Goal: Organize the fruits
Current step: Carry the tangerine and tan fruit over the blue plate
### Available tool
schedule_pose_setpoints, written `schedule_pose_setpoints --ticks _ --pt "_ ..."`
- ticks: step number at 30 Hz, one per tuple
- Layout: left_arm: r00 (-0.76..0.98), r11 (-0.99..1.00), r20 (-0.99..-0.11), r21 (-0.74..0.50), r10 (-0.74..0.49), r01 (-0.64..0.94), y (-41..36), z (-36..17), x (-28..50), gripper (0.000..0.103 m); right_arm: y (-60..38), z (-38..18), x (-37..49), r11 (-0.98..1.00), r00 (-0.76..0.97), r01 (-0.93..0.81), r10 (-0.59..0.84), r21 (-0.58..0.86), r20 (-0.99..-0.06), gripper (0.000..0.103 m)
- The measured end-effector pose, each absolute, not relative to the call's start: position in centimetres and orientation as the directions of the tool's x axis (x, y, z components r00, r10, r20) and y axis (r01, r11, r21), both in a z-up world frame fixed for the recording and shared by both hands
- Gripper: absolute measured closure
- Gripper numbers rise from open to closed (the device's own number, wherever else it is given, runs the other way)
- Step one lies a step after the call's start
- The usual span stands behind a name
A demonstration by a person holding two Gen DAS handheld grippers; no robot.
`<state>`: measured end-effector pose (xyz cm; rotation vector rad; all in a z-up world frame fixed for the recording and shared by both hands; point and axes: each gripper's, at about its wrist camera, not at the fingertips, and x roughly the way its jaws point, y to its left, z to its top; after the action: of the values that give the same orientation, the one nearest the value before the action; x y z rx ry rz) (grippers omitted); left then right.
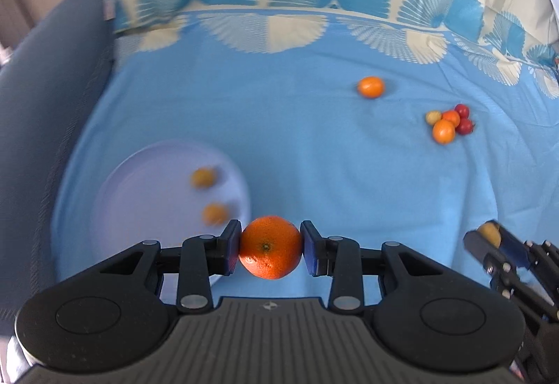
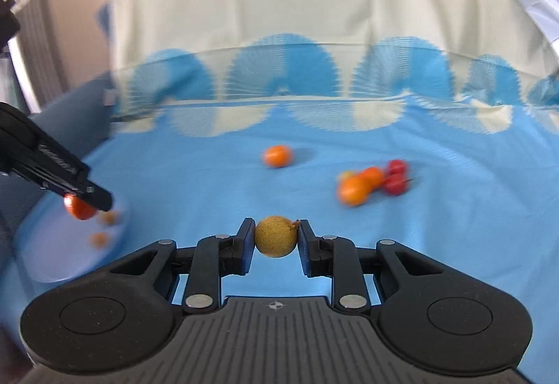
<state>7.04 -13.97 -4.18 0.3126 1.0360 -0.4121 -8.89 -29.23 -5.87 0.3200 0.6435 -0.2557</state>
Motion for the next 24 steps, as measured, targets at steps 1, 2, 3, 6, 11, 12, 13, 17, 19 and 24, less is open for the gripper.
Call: schedule_pose_setpoints --ticks 1,2,3,6,11,12,13,17,19,24 --pt "0.448 0.886 -0.876 0.057 -0.176 0.460 -12.7 -3.7 6.3 0.062 -27.9 -5.1 -9.3 0.929 0.777 0.298 -0.101 0.221 -0.622 0.076" --pt "0.452 0.890 -0.875 0.057 -0.174 0.452 -11.5 -3.2 5.7 0.062 -26.5 -4.3 -9.7 0.937 0.781 0.270 -0.078 0.223 -0.620 0.076" --pt "0.457 0.895 -0.873 0.057 -0.171 0.443 -10.2 -2.8 4.9 0.062 -25.1 -3.4 -9.9 0.944 0.786 0.243 -0.057 0.223 -0.616 0.076" --pt "0.477 0.910 -0.863 0.054 -0.164 0.412 -6.5 -1.7 2.8 0.062 -21.2 -1.0 -10.9 0.965 0.803 0.155 0.000 0.210 -0.596 0.076" --pt "0.498 0.928 -0.850 0.031 -0.170 0.371 -1.5 -0.7 -0.4 0.062 -15.8 2.1 -12.6 0.985 0.828 0.035 0.065 0.167 -0.557 0.076" --pt "0.504 0.933 -0.846 0.024 -0.172 0.360 -0.5 -0.6 -1.0 0.062 -14.9 2.4 -12.9 0.988 0.829 0.014 0.074 0.153 -0.555 0.076" --pt "0.509 0.936 -0.843 0.018 -0.175 0.352 0.2 -0.5 -1.5 0.062 -14.1 2.6 -13.2 0.991 0.829 -0.004 0.078 0.134 -0.554 0.076" --pt "0.516 0.947 -0.834 -0.024 -0.195 0.319 2.8 -0.1 -2.8 0.062 -11.6 3.4 -14.0 0.995 0.829 -0.055 0.090 0.080 -0.552 0.076" --pt "0.530 0.950 -0.824 -0.035 -0.202 0.309 3.6 0.2 -3.1 0.062 -10.9 3.9 -14.3 0.996 0.833 -0.061 0.085 0.062 -0.547 0.076" --pt "0.544 0.953 -0.808 -0.068 -0.226 0.296 5.0 0.8 -3.5 0.062 -10.0 4.4 -14.9 0.997 0.835 -0.062 0.074 0.040 -0.546 0.076"
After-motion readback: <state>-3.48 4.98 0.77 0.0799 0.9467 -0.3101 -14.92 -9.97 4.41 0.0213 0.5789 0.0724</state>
